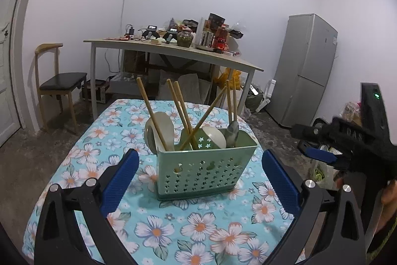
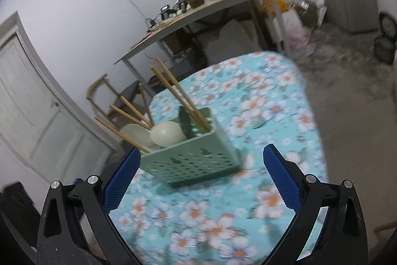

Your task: Organize utensils

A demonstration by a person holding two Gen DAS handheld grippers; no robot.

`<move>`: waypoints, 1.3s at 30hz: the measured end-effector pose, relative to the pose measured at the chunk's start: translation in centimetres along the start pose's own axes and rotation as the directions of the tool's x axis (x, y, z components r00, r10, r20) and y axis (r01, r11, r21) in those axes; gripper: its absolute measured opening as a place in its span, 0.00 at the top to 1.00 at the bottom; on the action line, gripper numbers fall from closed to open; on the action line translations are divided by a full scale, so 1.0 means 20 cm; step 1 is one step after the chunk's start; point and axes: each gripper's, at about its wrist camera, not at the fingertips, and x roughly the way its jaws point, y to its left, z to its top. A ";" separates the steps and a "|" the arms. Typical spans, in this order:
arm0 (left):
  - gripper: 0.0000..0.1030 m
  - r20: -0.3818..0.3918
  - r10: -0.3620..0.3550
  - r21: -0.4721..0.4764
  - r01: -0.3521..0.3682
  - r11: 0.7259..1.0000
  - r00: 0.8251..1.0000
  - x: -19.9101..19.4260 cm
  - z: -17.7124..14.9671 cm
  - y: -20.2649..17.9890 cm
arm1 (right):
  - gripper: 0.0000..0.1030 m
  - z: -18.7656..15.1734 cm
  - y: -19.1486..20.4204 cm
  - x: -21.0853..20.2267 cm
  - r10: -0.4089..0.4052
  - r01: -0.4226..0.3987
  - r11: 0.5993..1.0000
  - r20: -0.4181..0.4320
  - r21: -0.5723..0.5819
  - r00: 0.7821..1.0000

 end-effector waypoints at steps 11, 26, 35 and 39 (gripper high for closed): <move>0.06 -0.117 0.207 0.104 -0.195 0.975 0.971 0.04 -0.14 -0.10 | 0.08 -0.31 0.06 -0.12 -0.285 0.316 0.918 0.157 -0.240 0.946; 0.06 -0.170 0.350 0.062 -0.344 0.937 0.921 0.07 -0.15 -0.04 | 0.08 -0.41 0.08 -0.09 -0.340 0.377 0.868 0.165 -0.324 0.926; 0.06 -0.217 0.324 0.090 -0.312 0.946 0.921 0.12 -0.17 -0.08 | 0.08 -0.41 0.04 -0.07 -0.363 0.389 0.868 0.139 -0.309 0.921; 0.06 -0.235 0.313 0.096 -0.299 0.949 0.920 0.14 -0.18 -0.09 | 0.08 -0.40 0.03 -0.07 -0.363 0.385 0.873 0.127 -0.299 0.923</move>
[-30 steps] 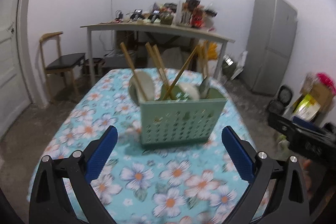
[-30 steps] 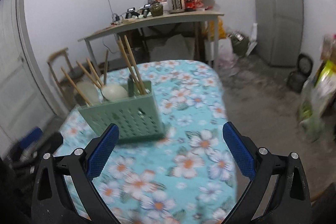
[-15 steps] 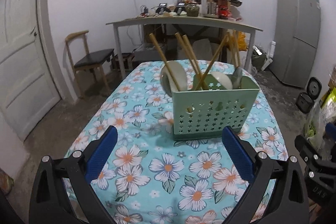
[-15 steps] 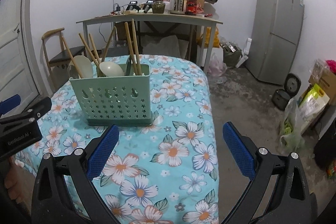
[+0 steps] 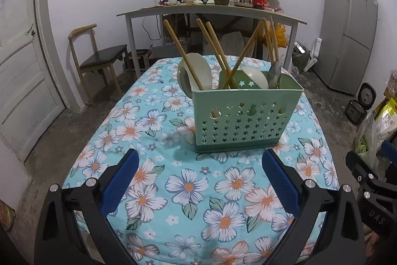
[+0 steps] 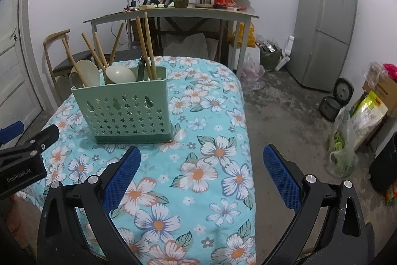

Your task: Organize utensils

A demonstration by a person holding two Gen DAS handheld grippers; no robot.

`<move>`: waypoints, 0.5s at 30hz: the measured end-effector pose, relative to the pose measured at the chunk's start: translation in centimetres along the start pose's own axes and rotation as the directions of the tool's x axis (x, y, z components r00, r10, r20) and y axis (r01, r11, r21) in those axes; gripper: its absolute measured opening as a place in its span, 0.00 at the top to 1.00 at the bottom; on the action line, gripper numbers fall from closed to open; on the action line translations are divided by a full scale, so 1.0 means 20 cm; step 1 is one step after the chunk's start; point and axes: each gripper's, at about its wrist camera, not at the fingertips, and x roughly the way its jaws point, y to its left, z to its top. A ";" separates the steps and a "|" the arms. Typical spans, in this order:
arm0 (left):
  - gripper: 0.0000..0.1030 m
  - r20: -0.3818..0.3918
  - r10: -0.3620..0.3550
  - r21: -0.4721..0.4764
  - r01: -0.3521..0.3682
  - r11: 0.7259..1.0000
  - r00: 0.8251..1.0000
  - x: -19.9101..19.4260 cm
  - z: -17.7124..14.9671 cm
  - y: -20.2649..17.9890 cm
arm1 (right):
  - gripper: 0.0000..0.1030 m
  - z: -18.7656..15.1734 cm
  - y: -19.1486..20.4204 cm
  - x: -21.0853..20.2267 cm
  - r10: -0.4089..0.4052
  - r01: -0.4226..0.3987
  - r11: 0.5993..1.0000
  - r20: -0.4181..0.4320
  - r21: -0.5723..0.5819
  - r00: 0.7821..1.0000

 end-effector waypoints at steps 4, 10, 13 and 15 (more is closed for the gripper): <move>0.06 -0.009 -0.015 0.008 0.015 1.000 1.000 0.00 -0.01 -0.01 | 0.08 0.00 0.00 0.00 0.003 -0.003 1.000 -0.010 0.008 1.000; 0.06 -0.003 -0.034 0.019 0.034 0.999 0.999 -0.01 -0.01 -0.02 | 0.08 0.01 -0.02 0.00 -0.010 0.010 1.000 -0.012 0.014 1.000; 0.06 -0.003 -0.036 0.023 0.036 0.999 0.999 -0.01 -0.01 -0.03 | 0.08 0.01 -0.03 -0.01 -0.011 0.011 1.000 -0.014 0.021 1.000; 0.06 -0.003 -0.036 0.022 0.036 0.999 0.999 -0.01 -0.01 -0.03 | 0.08 0.01 -0.03 0.00 -0.011 0.012 1.000 -0.016 0.022 1.000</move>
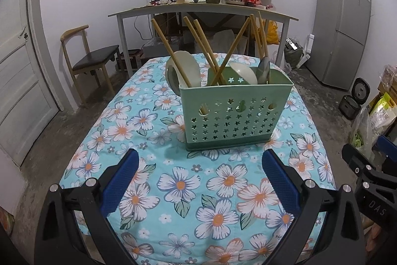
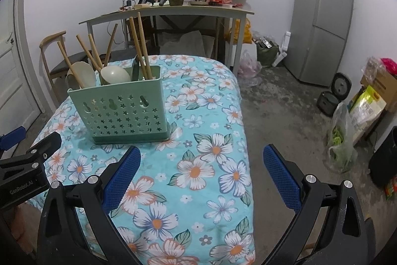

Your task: Organize utensils

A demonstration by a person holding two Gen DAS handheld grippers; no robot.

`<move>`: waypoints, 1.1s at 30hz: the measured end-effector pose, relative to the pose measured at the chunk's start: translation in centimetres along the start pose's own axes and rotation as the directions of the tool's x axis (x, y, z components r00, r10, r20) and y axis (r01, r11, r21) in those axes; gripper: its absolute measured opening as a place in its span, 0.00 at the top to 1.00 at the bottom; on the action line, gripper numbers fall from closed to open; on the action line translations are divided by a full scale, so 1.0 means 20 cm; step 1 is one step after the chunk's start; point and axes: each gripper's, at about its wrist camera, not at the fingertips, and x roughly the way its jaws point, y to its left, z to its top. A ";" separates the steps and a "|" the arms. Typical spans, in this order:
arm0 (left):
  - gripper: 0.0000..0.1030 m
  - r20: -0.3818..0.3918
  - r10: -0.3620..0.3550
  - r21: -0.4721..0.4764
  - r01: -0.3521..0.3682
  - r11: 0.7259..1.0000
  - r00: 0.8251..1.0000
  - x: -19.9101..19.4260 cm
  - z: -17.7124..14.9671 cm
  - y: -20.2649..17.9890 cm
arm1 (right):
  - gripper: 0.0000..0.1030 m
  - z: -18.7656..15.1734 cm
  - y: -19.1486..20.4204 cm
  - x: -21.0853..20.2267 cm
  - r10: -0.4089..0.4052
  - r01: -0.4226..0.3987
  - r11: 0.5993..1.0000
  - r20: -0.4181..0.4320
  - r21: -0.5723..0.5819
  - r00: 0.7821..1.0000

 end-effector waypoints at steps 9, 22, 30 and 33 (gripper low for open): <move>0.06 0.001 0.013 -0.006 -0.013 1.000 1.000 0.01 0.00 0.01 | 0.08 0.00 -0.03 0.01 -0.015 0.015 1.000 -0.001 0.003 1.000; 0.06 0.008 0.050 -0.039 -0.050 0.998 0.999 0.00 0.02 0.06 | 0.08 0.01 -0.10 0.01 -0.056 0.056 0.998 0.001 0.026 0.998; 0.06 0.021 0.071 -0.042 -0.070 0.997 0.997 -0.02 0.02 0.08 | 0.08 0.01 -0.08 0.01 -0.045 0.045 0.999 0.000 0.007 0.999; 0.06 0.027 0.079 -0.035 -0.078 0.996 0.997 -0.03 0.02 0.08 | 0.08 0.01 -0.07 0.00 -0.043 0.043 0.999 0.002 0.005 0.999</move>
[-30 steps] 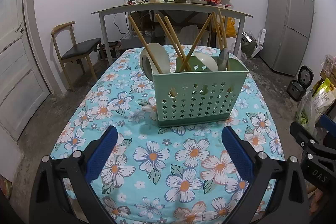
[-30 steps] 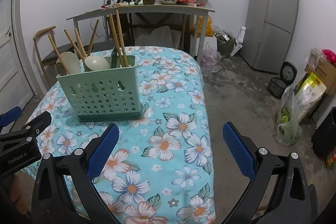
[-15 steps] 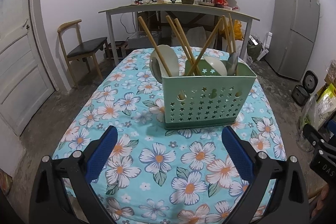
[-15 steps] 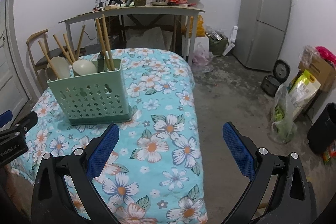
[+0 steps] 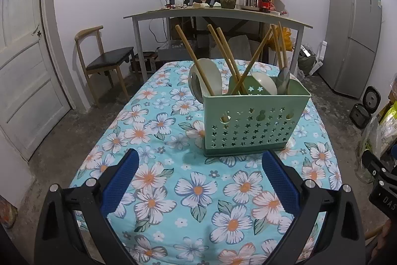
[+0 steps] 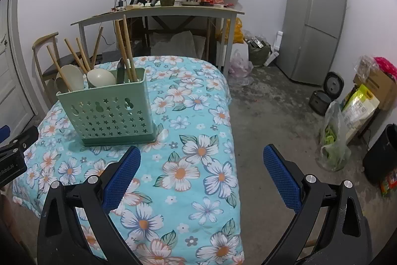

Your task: Organize utensils

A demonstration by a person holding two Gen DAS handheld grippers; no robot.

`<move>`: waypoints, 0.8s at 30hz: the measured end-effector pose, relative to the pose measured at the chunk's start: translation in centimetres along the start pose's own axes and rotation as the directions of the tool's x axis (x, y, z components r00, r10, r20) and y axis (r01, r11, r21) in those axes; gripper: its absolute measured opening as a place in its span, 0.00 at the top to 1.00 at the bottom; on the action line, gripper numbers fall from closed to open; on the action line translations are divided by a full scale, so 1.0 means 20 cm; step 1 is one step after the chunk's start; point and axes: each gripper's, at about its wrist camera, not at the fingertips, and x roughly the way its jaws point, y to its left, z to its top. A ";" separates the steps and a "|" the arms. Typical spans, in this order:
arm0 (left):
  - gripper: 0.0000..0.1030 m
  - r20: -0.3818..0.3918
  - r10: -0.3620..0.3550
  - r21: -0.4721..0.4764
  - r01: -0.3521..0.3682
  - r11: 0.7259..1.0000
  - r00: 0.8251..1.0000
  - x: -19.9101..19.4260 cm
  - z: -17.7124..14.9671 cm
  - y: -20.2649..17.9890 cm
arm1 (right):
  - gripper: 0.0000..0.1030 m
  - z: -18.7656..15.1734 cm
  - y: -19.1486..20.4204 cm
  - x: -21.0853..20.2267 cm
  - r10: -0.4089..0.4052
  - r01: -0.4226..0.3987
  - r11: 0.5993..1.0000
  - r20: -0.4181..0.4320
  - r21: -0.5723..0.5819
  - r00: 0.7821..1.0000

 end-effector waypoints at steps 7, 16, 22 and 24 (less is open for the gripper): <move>0.06 0.006 0.012 0.000 -0.012 1.000 1.000 -0.01 0.01 0.01 | 0.08 0.00 0.00 0.00 0.001 -0.001 1.000 0.001 -0.001 1.000; 0.06 -0.002 0.012 0.002 -0.012 1.000 1.000 -0.01 0.00 0.00 | 0.08 0.00 0.01 0.00 0.001 -0.001 1.000 -0.002 -0.002 1.000; 0.06 -0.008 0.012 0.004 -0.011 1.000 1.000 0.00 0.00 0.00 | 0.08 0.00 0.01 0.00 0.003 -0.003 1.000 -0.003 -0.002 1.000; 0.06 -0.009 0.012 0.005 -0.011 1.000 1.000 0.00 0.00 0.00 | 0.08 0.00 0.02 0.00 0.004 -0.004 1.000 -0.003 -0.003 1.000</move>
